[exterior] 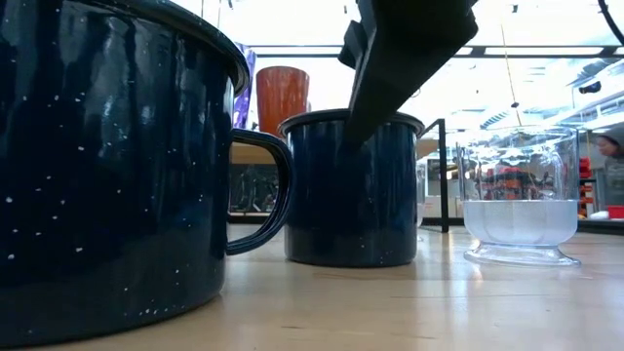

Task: Stack small to large cups/mugs on shelf
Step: Put the top black mug on the shelf

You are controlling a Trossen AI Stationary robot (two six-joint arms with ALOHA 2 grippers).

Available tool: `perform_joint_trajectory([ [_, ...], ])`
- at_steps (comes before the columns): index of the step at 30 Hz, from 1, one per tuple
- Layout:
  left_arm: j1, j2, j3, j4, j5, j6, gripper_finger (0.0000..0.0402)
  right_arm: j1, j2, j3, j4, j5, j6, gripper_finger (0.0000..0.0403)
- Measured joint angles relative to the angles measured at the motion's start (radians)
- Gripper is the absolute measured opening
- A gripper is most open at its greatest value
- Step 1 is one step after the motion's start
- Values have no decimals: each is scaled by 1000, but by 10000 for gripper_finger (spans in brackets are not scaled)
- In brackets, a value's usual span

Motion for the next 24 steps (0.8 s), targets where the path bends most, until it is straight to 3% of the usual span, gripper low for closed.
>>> perform_joint_trajectory([
  [13,0,0,0,-1,0,1,14,9,-111,-2,-27,-32,-228,20],
  [24,0,0,0,-1,0,1,24,6,-126,-2,-88,28,-249,19],
])
